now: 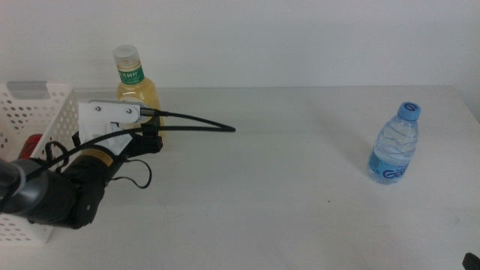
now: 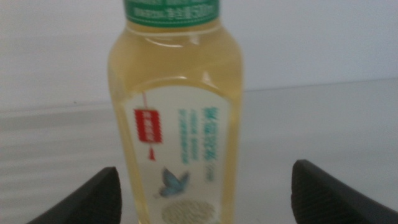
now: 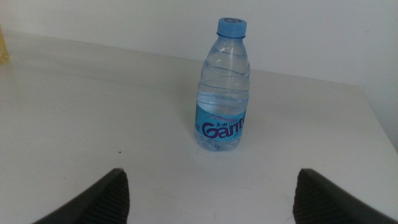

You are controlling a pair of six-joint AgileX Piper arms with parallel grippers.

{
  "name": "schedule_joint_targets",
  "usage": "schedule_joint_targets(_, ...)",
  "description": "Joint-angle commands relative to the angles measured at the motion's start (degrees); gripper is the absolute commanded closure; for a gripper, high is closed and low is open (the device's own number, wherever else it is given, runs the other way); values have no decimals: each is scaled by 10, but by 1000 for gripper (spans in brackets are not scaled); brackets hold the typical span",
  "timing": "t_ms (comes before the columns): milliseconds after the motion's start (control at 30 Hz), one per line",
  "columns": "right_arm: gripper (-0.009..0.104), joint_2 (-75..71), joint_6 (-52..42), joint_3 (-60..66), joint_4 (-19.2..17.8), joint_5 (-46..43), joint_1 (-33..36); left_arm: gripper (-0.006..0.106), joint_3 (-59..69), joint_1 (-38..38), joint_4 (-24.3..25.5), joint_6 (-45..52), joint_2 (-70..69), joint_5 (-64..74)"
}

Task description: Use arms to grab the bottles and put them into the dustbin to the left of the table.

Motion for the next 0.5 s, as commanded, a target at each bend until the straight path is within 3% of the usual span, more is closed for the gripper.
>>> schedule_joint_targets(0,25,-15,-4,-5,-5,-40,-3,10,-28,5,-7,-5,-13,-40)
schedule_joint_targets(467,25,-15,-4,-5,-5,-40,-3,10,-141,17,16,-7,75,-25)
